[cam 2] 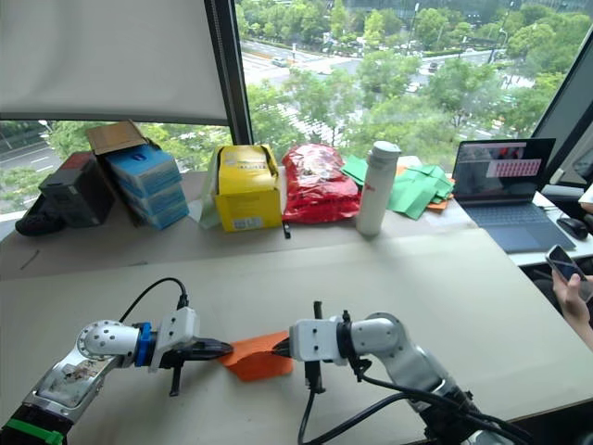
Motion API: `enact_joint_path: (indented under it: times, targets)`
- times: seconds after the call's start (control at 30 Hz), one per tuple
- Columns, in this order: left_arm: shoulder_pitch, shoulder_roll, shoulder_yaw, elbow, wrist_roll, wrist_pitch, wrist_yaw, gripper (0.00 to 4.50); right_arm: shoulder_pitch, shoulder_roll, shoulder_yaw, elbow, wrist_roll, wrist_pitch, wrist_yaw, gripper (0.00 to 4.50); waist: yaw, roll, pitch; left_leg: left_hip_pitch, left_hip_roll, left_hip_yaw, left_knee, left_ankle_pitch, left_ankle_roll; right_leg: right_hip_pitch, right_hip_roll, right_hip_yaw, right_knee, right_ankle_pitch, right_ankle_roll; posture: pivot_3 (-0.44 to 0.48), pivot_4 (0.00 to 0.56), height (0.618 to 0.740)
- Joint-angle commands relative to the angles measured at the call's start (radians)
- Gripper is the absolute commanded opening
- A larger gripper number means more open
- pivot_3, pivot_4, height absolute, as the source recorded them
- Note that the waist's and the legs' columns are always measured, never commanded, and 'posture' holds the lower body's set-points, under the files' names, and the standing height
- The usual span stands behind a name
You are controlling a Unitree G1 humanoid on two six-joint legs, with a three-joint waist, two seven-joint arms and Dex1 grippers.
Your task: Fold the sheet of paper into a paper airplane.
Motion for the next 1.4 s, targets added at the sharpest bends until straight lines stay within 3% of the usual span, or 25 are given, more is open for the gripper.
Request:
enact_joint_path:
  times: [0.03,0.37,0.83,1.03,1.17,1.4]
  targets:
    - [0.020,0.009,-0.029,0.056,0.054,-0.005,-0.006,0.00,-0.033,0.036,-0.002,-0.012,0.040,0.074,0.009,0.06,-0.001,0.000,0.000,0.000,0.000,0.000,0.000,0.000,0.000,0.000,0.000,0.000,0.000,0.000,0.000,0.000,0.150,0.740]
    - [0.030,0.006,-0.026,0.065,0.051,-0.031,0.003,0.00,-0.113,0.080,0.035,0.060,0.024,0.298,0.026,0.06,-0.006,0.001,0.000,0.002,0.000,0.000,0.000,0.000,0.000,0.002,0.000,0.000,0.000,0.000,0.000,0.000,0.150,0.740]
    - [0.034,0.036,0.032,-0.063,0.010,0.048,0.030,0.00,-0.132,0.100,0.096,0.155,-0.055,0.368,-0.001,0.06,-0.019,0.001,0.000,0.014,0.000,0.000,-0.010,0.001,-0.002,0.011,0.000,0.000,-0.003,-0.001,-0.001,0.000,0.150,0.740]
    - [-0.006,0.063,0.128,-0.248,-0.155,0.236,0.022,0.00,-0.128,0.096,0.105,0.150,-0.055,0.375,0.000,0.06,-0.019,0.001,0.000,0.014,0.001,-0.001,-0.011,0.001,-0.003,0.009,0.000,0.000,-0.003,-0.001,-0.002,0.000,0.150,0.740]
    - [0.008,0.051,0.131,-0.335,-0.211,0.321,0.031,0.00,-0.123,0.097,0.114,0.145,-0.058,0.377,-0.005,0.06,-0.023,0.001,0.000,0.014,0.001,0.000,-0.012,0.002,-0.003,0.010,0.000,0.001,-0.003,-0.001,-0.002,0.000,0.150,0.740]
    - [0.038,0.028,0.055,-0.270,-0.111,0.261,0.044,0.00,-0.125,0.096,0.116,0.138,-0.057,0.384,-0.009,0.06,-0.021,0.001,0.000,0.014,0.001,-0.001,-0.015,0.003,-0.005,0.009,0.000,0.001,-0.003,-0.002,-0.003,0.000,0.150,0.740]
